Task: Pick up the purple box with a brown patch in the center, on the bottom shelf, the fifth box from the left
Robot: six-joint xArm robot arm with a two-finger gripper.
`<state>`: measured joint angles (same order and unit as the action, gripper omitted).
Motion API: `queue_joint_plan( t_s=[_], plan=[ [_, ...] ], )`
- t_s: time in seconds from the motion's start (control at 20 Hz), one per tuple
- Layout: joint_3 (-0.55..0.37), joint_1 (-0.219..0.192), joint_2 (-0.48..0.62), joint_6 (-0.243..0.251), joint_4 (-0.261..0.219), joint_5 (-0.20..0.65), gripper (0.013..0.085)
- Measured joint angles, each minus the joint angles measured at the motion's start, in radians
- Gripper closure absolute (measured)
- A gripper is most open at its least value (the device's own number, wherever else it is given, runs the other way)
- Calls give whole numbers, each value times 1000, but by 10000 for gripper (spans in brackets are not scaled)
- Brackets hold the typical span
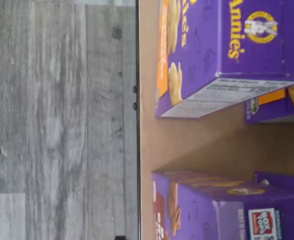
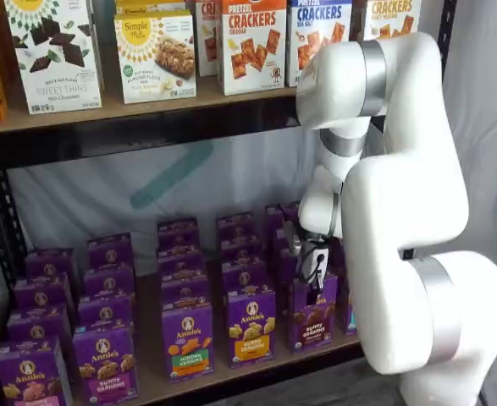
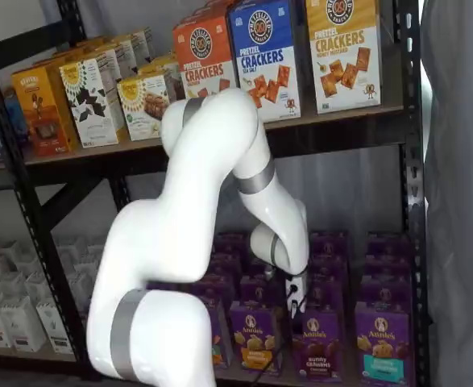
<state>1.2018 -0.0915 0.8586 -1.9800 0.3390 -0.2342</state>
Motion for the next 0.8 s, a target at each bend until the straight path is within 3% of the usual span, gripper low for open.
queue_joint_plan(
  t_s=[0.3,0.55,0.8],
  plan=[
    [6,-2,15,62,-69,2,130],
    [8,3,35,55,-61,50,130],
    [16,-1,55,79,-91,80,130]
  ],
)
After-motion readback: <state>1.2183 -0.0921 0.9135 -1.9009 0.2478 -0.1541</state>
